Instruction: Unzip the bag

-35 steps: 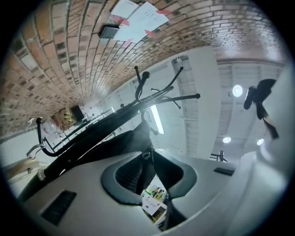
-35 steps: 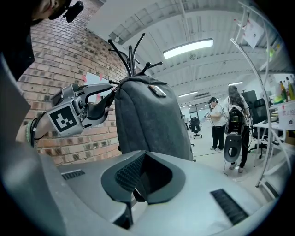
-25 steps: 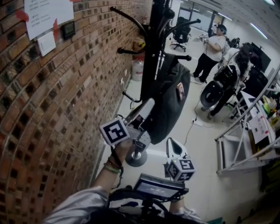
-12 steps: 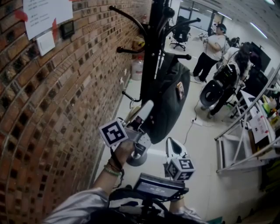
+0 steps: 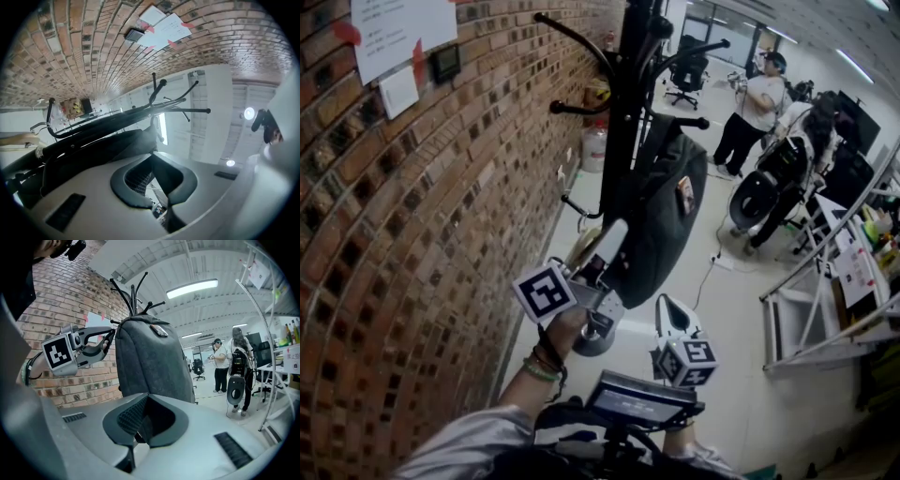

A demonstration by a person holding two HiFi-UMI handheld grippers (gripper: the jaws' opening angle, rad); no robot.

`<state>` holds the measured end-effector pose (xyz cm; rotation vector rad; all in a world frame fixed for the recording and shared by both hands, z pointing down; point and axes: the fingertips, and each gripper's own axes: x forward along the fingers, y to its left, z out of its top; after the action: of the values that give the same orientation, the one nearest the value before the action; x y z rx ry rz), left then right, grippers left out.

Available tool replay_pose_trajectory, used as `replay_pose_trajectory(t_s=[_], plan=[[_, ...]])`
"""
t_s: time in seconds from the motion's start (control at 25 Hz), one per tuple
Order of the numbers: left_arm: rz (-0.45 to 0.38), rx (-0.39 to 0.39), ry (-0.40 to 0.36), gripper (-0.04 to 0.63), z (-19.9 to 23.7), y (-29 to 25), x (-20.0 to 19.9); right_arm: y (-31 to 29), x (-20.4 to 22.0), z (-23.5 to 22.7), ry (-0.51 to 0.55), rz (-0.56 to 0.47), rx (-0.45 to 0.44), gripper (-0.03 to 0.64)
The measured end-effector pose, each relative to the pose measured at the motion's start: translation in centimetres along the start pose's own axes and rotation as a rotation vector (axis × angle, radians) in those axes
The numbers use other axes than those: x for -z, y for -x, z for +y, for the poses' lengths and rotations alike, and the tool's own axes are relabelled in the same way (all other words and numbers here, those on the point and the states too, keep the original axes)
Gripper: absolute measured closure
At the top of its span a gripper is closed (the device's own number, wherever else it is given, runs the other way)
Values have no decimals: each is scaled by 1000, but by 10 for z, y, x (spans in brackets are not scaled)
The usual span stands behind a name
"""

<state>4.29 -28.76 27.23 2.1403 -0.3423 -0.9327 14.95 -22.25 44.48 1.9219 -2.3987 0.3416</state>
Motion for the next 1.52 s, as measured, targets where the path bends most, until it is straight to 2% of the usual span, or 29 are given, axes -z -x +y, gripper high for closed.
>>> replay_pose_trajectory(t_s=[0.2,0.4,0.64,0.8,1.0,1.2,1.52], plan=[[5,-30,-33,586,4,5,3,3,4,-2,2,9,5,627],[23,-70,-106,586,9,11,7,5,4,-1,7,8,4,627],[9,-84,-129,586,12,16,11,5,6,2,10,17,-2,627],[19,-117,-185,586,17,21,14,3,4,6,12,17,-13,627],[38,-83,-253,586,15,21,18,2,6,6,10,25,-13,627],[55,-111,-336,586,18,24,25,0,10,4,8,31,-15,627],[71,-136,-372,586,25,31,30,-2,14,2,6,36,-18,627]])
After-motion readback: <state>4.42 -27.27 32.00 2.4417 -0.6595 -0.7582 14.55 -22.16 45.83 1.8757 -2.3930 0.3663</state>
